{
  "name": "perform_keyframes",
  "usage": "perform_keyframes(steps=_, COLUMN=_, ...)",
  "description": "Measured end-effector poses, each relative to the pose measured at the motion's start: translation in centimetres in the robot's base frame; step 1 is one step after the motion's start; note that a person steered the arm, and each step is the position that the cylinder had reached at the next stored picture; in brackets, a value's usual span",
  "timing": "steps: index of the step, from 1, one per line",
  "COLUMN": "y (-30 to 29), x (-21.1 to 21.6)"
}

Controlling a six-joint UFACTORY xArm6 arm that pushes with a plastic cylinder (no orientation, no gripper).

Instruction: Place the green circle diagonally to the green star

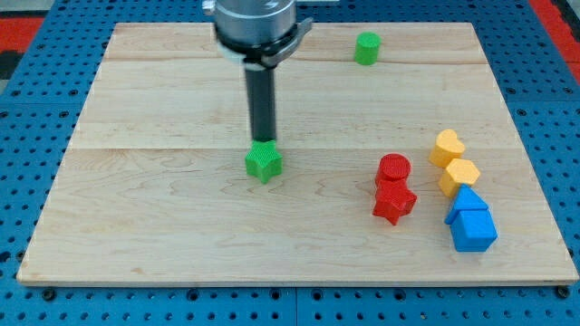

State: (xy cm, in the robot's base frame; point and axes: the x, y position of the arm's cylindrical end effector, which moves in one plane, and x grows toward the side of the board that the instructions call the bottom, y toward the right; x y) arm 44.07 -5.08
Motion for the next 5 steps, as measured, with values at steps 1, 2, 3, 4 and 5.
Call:
perform_keyframes(steps=1, y=-1.3, x=0.0)
perform_keyframes(steps=2, y=-1.3, x=-1.4)
perform_keyframes(steps=3, y=-3.5, x=-1.7)
perform_keyframes(steps=4, y=-4.2, x=-0.2)
perform_keyframes(steps=5, y=-1.3, x=-1.3)
